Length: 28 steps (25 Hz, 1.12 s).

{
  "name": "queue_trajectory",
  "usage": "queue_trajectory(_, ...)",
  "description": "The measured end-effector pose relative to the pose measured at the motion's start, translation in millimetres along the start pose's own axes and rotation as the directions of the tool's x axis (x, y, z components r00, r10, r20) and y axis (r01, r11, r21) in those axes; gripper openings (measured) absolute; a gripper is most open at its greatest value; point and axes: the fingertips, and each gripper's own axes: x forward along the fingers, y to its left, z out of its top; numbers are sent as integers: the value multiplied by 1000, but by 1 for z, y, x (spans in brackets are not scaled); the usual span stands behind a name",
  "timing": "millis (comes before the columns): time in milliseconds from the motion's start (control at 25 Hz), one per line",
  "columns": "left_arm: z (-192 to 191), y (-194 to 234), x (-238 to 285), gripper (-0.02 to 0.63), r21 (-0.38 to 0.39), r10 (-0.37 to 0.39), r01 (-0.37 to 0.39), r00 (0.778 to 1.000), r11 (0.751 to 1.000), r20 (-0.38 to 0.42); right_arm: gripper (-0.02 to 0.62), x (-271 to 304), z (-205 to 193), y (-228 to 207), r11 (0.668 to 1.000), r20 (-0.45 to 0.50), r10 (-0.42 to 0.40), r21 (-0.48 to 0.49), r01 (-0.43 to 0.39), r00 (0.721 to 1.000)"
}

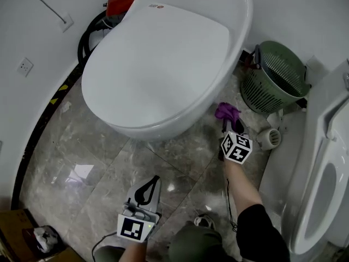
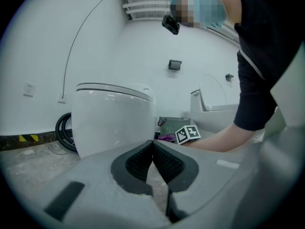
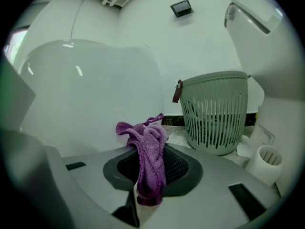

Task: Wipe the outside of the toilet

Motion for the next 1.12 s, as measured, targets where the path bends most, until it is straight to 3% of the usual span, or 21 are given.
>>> queue_trajectory(200,6,16,-22,3,0,-11,11,1000,1000,18,91,-85,-6,45,996,50,69,58,-72,996)
queue_trajectory(600,64,61,-98,3,-6,66,-66,996,998,55,91,-202,67,158,973,136,230,-63,-224,964)
queue_trajectory(840,109,79,-161,3,-61,142,-139,989,988,35,91,-257,113,207,964,98,267,-28,-266,959)
queue_trajectory(1120,185,76,-217,3,-92,163,-162,987,983,6,91,-327,177,238,961,28,276,-36,-275,961)
